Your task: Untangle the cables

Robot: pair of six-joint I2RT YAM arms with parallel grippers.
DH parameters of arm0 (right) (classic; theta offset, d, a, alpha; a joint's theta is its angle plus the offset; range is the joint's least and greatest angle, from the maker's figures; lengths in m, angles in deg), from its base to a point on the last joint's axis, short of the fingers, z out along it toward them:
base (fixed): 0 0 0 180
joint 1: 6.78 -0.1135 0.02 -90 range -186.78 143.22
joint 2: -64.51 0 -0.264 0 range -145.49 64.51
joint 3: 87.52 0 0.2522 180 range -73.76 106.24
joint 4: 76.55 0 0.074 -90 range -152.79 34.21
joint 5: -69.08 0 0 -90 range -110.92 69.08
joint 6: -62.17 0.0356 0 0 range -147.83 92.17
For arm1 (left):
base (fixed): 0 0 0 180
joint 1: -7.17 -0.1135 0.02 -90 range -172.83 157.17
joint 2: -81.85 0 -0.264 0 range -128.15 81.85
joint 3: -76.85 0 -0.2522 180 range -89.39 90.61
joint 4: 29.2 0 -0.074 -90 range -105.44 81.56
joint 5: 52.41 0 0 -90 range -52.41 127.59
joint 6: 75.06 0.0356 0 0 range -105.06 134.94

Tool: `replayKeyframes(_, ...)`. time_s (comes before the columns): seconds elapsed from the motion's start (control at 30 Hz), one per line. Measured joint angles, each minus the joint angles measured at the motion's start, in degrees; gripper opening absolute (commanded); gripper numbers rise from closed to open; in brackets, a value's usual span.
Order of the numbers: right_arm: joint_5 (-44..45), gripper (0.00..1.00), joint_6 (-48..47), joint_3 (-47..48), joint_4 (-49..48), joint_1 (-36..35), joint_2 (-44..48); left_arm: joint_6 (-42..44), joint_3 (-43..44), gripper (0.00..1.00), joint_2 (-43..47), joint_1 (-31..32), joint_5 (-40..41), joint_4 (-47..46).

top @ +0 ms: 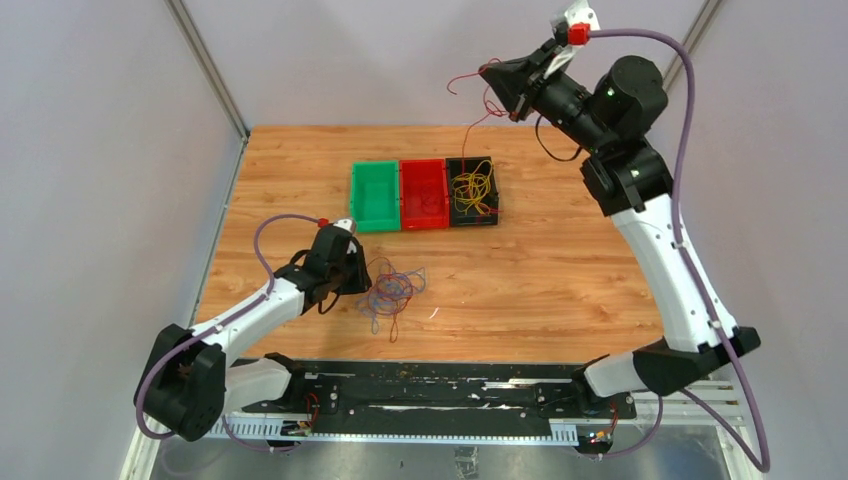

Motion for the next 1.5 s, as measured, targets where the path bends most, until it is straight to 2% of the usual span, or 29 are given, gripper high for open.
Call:
replayKeyframes(0.13, -3.5, 0.0, 2.8, 2.6, -4.4, -0.2, -5.6, 0.7, 0.7, 0.65, 0.0, 0.0, -0.3, 0.9)
replayKeyframes(0.23, -5.4, 0.0, 4.3, 6.7, -6.2, -0.6, -10.8, 1.2, 2.2, 0.95, 0.6, 0.0, -0.2, 2.4)
replayKeyframes(0.27, -5.9, 0.0, 4.6, 8.4, -6.4, -0.8, -12.6, 1.2, 2.8, 0.99, 1.2, 0.1, 0.0, 3.1)
replayKeyframes(0.53, -7.2, 0.0, 5.7, 20.1, -7.8, -2.1, -24.9, 0.7, 8.4, 1.0, 11.9, 0.1, 5.3, 10.1)
replayKeyframes(0.83, -6.7, 0.0, 5.6, 23.2, -9.0, -2.2, -32.0, -1.0, 10.0, 1.0, 23.5, 0.1, 13.6, 16.9)
replayKeyframes(1.23, -6.7, 0.0, 6.6, 29.4, -10.1, -2.3, -36.1, -1.0, 9.9, 1.0, 24.5, 0.1, 16.7, 18.6)
replayKeyframes(1.5, -6.5, 0.0, 6.0, 28.0, -11.3, -3.0, -36.1, -1.0, 9.9, 1.0, 24.5, 0.1, 17.4, 18.6)
